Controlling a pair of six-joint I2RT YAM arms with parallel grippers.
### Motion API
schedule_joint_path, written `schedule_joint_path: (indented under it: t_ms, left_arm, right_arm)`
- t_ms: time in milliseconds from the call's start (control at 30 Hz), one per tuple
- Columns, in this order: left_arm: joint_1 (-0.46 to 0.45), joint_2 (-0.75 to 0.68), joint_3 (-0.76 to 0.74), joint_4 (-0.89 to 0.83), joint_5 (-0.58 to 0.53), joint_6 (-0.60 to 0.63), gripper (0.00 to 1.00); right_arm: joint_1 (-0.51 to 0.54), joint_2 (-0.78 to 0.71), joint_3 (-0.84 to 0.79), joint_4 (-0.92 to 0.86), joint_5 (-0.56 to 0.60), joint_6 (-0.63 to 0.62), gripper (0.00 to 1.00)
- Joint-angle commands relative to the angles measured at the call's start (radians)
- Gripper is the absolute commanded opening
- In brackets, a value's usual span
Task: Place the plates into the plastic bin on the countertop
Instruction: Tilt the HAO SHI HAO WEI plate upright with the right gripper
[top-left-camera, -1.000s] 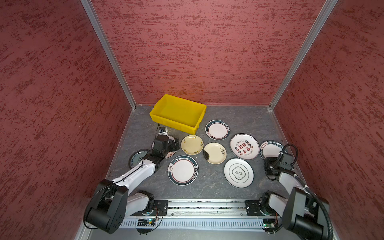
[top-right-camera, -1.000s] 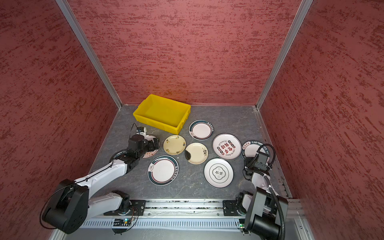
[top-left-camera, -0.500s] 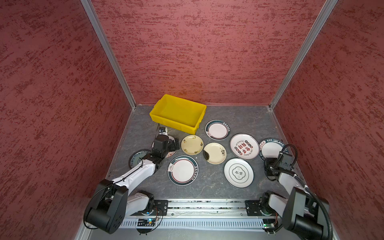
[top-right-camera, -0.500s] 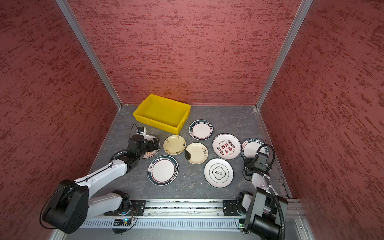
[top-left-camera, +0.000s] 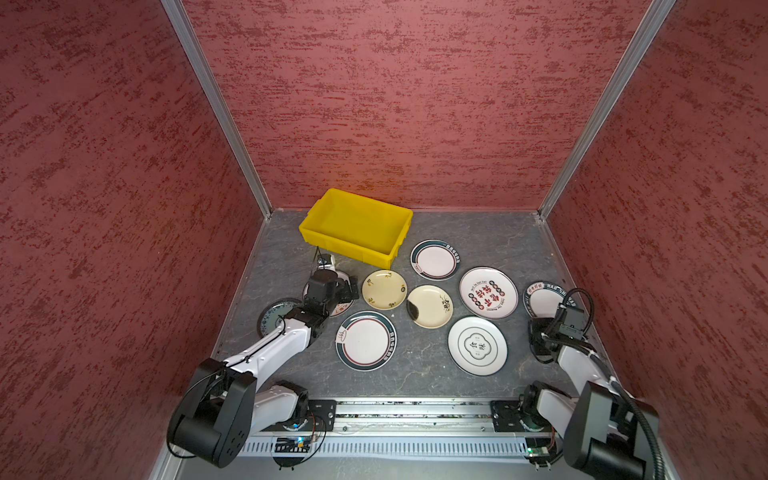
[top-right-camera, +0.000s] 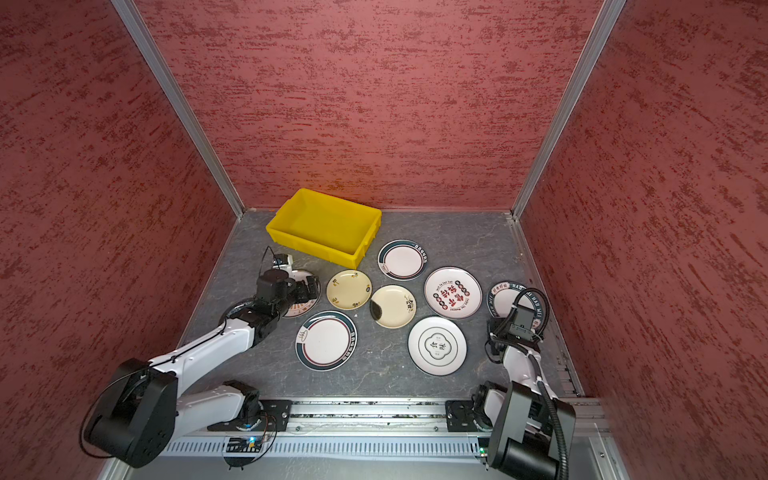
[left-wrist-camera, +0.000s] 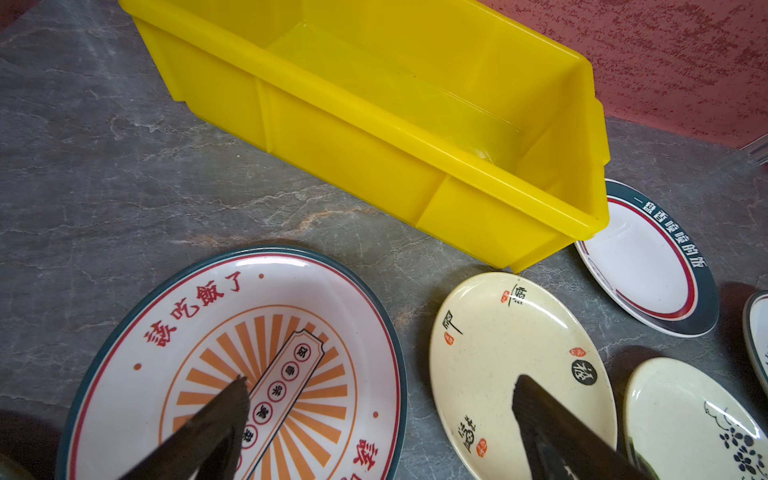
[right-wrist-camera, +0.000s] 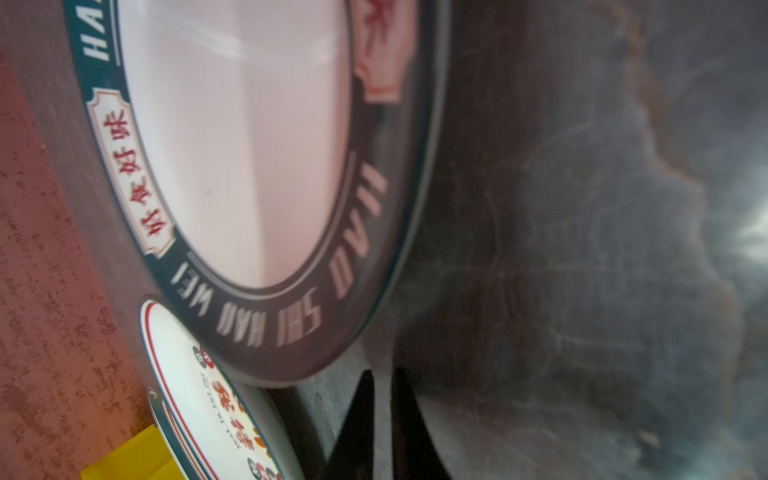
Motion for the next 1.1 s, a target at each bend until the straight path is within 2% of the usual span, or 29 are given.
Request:
schedule_joint_path:
  t_ms: [0, 167, 267, 467, 800, 1067]
  left_arm:
    - [0.006, -0.002, 0.021, -0.011, -0.013, -0.002, 0.99]
    - [0.006, -0.009, 0.021, -0.015, -0.013, -0.002, 0.99]
    - [0.007, -0.010, 0.020, -0.014, -0.012, -0.003, 0.99]
    - [0.006, -0.008, 0.020, -0.014, -0.010, -0.004, 0.99]
    - [0.007, -0.006, 0.019, -0.014, -0.025, 0.005, 0.99]
    - [0.010, 0.013, 0.020, -0.008, -0.030, 0.008, 0.99]
  right_arm:
    - [0.001, -0.014, 0.019, -0.061, 0.030, -0.004, 0.24]
    - [-0.002, -0.094, 0.020, -0.093, 0.051, 0.013, 0.43]
    - [-0.001, -0.149, 0.013, -0.113, 0.075, 0.035, 0.45]
    - [0.000, -0.163, -0.035, -0.046, 0.074, 0.114, 0.60]
    - [-0.001, -0.038, -0.077, 0.117, 0.094, 0.236, 0.58]
    - [0.001, -0.030, -0.087, 0.128, 0.151, 0.257, 0.41]
